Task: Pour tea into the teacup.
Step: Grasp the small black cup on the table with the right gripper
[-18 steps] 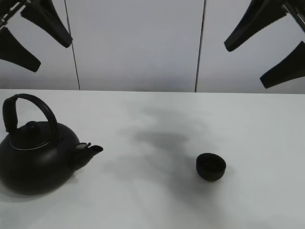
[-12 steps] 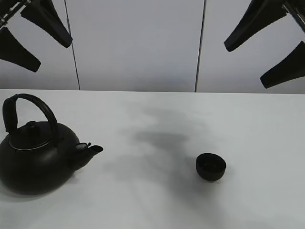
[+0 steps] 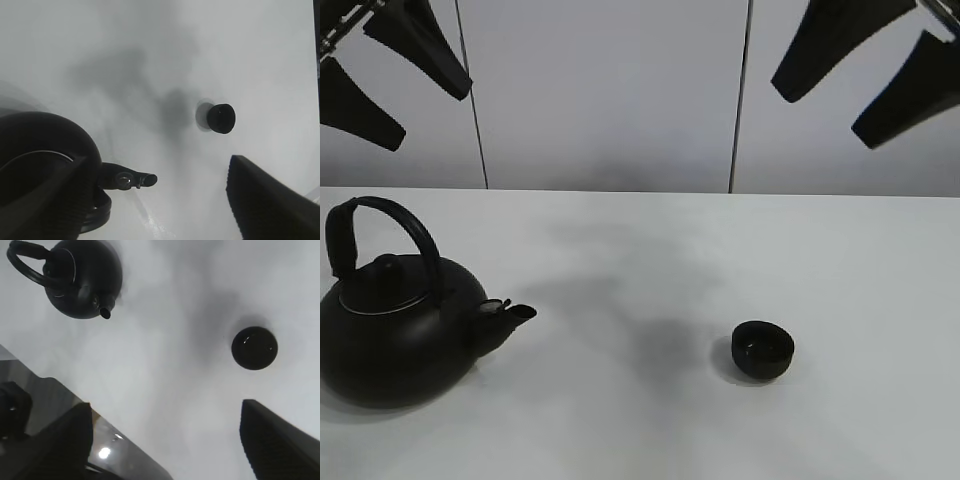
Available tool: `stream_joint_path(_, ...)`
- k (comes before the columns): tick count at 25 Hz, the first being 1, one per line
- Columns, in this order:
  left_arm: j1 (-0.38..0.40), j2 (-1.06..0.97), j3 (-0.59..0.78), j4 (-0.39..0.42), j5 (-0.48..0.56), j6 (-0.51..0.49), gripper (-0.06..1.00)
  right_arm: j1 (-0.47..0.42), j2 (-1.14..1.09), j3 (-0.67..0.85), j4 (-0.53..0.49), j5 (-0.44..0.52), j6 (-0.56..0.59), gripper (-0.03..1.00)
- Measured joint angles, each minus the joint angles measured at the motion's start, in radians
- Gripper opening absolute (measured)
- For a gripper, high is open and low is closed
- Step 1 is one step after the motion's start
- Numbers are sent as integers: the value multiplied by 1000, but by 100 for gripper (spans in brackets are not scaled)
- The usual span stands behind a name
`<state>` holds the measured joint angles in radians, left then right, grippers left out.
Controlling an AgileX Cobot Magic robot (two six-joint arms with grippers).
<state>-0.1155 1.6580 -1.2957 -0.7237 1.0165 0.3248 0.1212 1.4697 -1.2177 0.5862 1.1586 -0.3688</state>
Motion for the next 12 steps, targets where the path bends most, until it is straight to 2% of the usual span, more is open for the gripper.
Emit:
stream_joint_path(3, 0, 0, 0, 0, 0, 0, 54, 121, 0, -89, -179, -28, 105, 56)
stream_joint_path(6, 0, 0, 0, 0, 0, 0, 54, 223, 9, -116, -357, -45, 228, 56)
stream_joint_path(8, 0, 0, 0, 0, 0, 0, 54, 270, 36, -118, -414, -42, 295, 56)
stream_joint_path(12, 0, 0, 0, 0, -3, 0, 54, 302, 137, -119, -438, -42, 350, 56)
